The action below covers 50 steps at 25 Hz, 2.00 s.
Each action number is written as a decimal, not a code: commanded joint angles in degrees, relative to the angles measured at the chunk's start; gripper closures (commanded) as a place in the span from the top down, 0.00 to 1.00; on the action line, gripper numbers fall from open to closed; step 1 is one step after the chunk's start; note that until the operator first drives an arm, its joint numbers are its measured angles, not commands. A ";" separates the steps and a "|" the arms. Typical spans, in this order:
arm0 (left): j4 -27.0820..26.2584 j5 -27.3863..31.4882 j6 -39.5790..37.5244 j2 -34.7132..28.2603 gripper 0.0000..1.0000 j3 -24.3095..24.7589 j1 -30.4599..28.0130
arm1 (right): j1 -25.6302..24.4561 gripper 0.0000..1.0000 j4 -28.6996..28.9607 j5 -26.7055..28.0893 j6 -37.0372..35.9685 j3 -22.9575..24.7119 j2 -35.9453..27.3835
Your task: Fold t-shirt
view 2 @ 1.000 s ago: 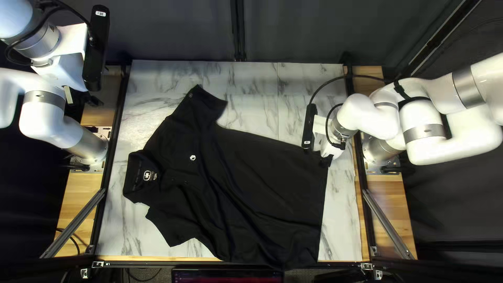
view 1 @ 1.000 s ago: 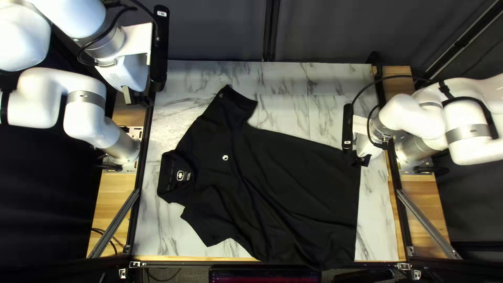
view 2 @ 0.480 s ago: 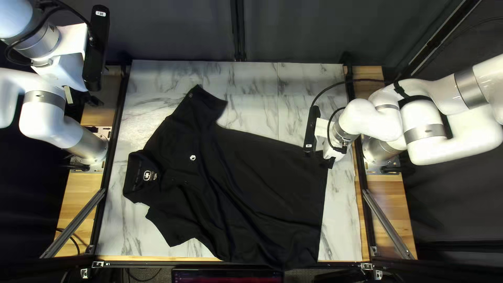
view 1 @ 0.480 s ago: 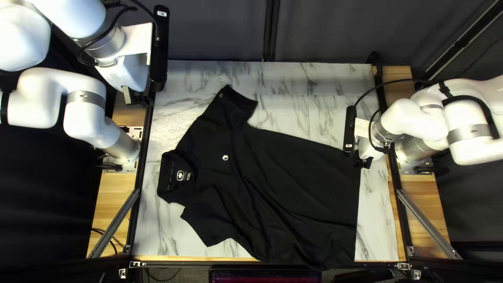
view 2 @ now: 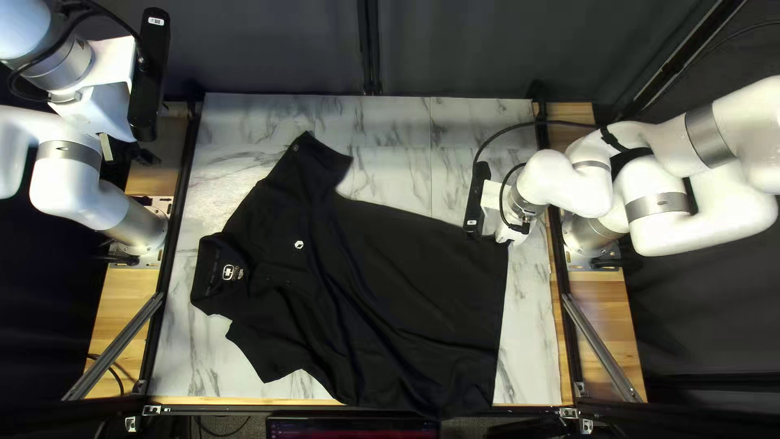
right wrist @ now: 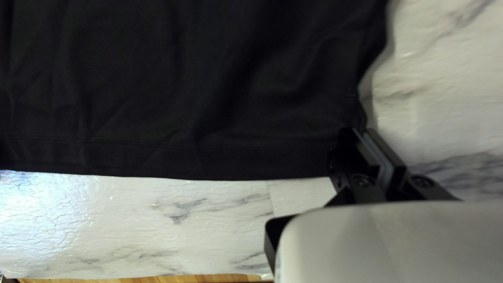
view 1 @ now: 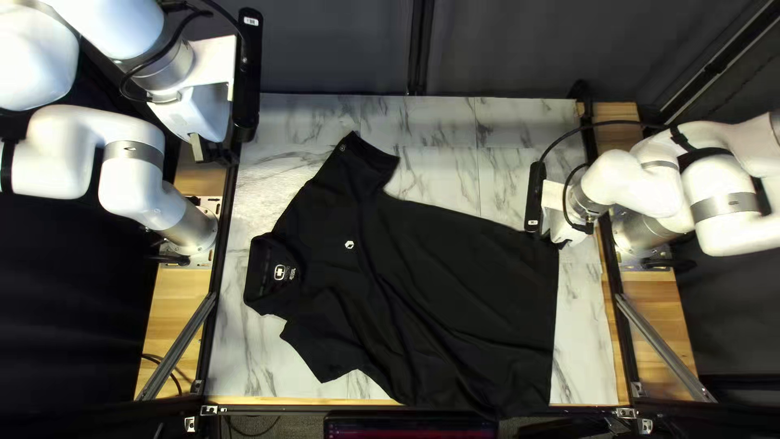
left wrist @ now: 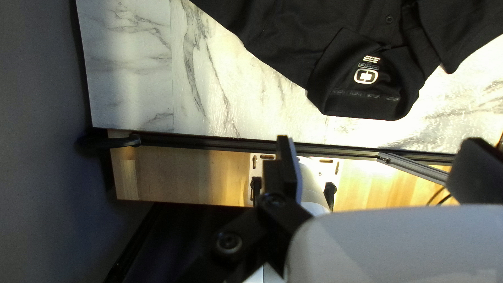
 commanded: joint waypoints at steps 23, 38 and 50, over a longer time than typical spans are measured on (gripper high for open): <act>0.00 0.00 0.00 0.00 1.00 0.00 0.00 | -41.76 0.00 -4.81 4.35 -38.04 -25.39 24.45; 0.00 0.00 0.00 0.00 1.00 0.00 0.00 | -35.44 1.00 0.67 6.87 -37.69 -10.97 2.16; 0.00 0.00 0.00 0.00 1.00 0.00 0.00 | 4.70 1.00 -5.43 16.85 -5.71 -5.66 -15.90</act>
